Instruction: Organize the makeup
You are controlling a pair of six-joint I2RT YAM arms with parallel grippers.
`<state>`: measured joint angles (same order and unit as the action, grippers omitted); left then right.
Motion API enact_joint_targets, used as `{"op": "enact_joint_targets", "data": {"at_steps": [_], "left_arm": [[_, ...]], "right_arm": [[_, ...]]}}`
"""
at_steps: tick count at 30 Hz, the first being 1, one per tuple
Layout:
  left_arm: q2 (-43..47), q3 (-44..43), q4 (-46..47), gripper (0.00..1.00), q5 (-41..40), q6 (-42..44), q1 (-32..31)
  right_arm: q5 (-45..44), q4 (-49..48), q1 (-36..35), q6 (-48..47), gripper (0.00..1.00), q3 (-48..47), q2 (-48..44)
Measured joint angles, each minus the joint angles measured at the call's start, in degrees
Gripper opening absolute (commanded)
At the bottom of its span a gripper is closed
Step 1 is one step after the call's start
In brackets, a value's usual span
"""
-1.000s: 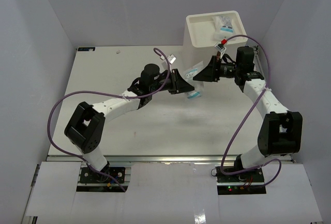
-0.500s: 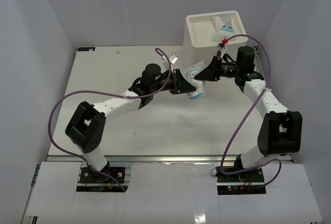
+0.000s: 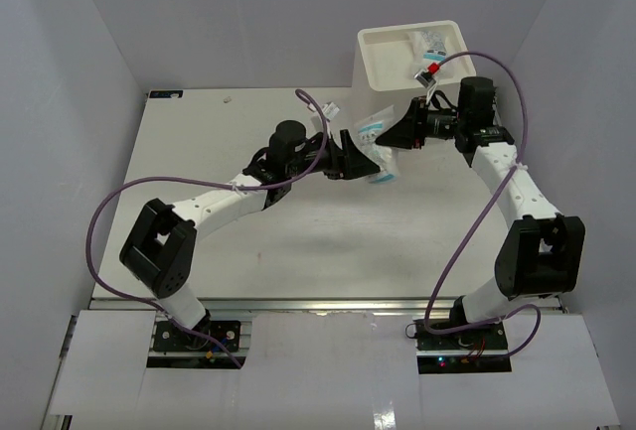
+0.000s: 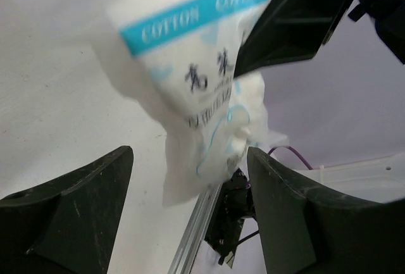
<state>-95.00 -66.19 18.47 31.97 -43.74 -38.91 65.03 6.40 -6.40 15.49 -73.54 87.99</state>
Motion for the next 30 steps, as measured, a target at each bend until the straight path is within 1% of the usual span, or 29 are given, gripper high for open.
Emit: {"op": "enact_joint_targets", "data": {"at_steps": [3, 6, 10, 14, 18, 21, 26, 30], "left_arm": [[2.8, 0.0, -1.7, 0.86, -1.4, 1.9, 0.7], [7.5, 0.9, -3.1, 0.87, -3.3, 3.5, 2.5], [16.7, 6.3, -3.1, 0.87, -6.0, 4.4, 6.9], [23.9, 13.3, -2.9, 0.87, -8.4, 3.8, 9.9], [26.2, 18.4, -3.4, 0.87, -9.4, 2.7, 10.1], [26.6, 20.3, -4.6, 0.87, -10.3, 2.2, 10.0], [27.9, 20.8, -5.6, 0.87, -11.4, 2.2, 10.0], [29.3, 20.8, -5.7, 0.87, -11.9, 2.2, 10.0]], "right_arm": [[-3.3, 6.0, 0.3, -7.6, 0.08, -8.1, 0.5], [-7.9, 9.8, 0.4, -13.7, 0.08, -16.4, 1.4], [-16.9, 13.0, 0.3, -19.0, 0.08, -27.2, 3.7], [-27.8, 13.0, -0.3, -22.8, 0.08, -36.9, 7.8], [-37.4, 11.9, -2.0, -26.6, 0.08, -41.3, 12.2], [-43.8, 11.0, -4.6, -29.8, 0.08, -43.0, 15.8], [-53.5, 9.4, -9.2, -35.9, 0.1, -45.6, 22.4], [-60.1, 7.3, -10.8, -41.0, 0.13, -45.9, 25.2]]}}
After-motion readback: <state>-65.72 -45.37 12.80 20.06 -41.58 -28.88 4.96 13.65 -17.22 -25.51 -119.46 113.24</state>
